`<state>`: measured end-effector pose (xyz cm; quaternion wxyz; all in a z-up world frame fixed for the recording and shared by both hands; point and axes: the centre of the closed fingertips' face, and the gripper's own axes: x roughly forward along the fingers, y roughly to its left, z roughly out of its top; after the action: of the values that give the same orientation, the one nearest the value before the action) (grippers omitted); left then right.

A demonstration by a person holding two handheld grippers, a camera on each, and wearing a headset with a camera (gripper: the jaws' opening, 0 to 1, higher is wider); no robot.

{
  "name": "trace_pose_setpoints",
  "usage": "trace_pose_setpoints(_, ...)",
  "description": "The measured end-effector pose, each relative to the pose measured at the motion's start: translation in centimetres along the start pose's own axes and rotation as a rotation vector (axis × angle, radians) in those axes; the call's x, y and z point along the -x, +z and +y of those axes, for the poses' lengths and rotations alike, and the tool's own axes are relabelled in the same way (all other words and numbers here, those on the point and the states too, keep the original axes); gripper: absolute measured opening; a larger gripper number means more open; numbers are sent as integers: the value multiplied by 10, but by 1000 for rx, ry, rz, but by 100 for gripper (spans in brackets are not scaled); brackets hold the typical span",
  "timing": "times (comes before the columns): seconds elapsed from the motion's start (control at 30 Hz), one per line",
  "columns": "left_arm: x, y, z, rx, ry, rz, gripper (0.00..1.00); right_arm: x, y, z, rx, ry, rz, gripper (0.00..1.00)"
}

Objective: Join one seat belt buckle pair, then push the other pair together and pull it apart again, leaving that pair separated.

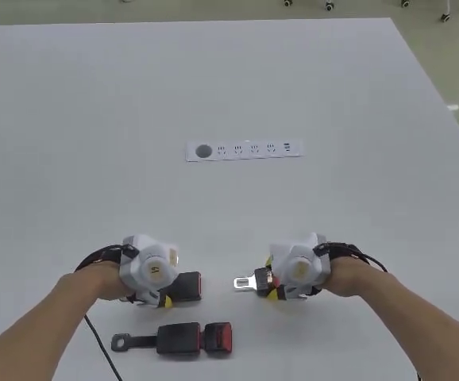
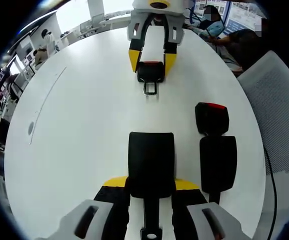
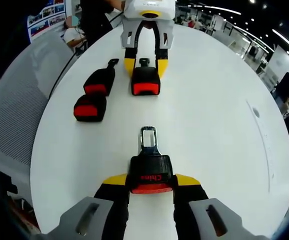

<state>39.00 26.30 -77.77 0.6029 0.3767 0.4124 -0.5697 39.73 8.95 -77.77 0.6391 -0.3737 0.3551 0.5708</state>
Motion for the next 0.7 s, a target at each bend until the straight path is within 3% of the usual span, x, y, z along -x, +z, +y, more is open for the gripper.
trace_pose_setpoints(0.43, -1, -1, 1, 4, -4, -15, 33, 2, -5, 3, 11, -10, 25, 32)
trace_pose_setpoints(0.5, -1, -2, 1, 13, -4, -21, 33, 2, -4, 3, -25, -9, 23, 32)
trace_pose_setpoints(0.7, -2, 0, 0, 3, -6, -27, 33, 2, -2, 2, 9, -13, 20, 33)
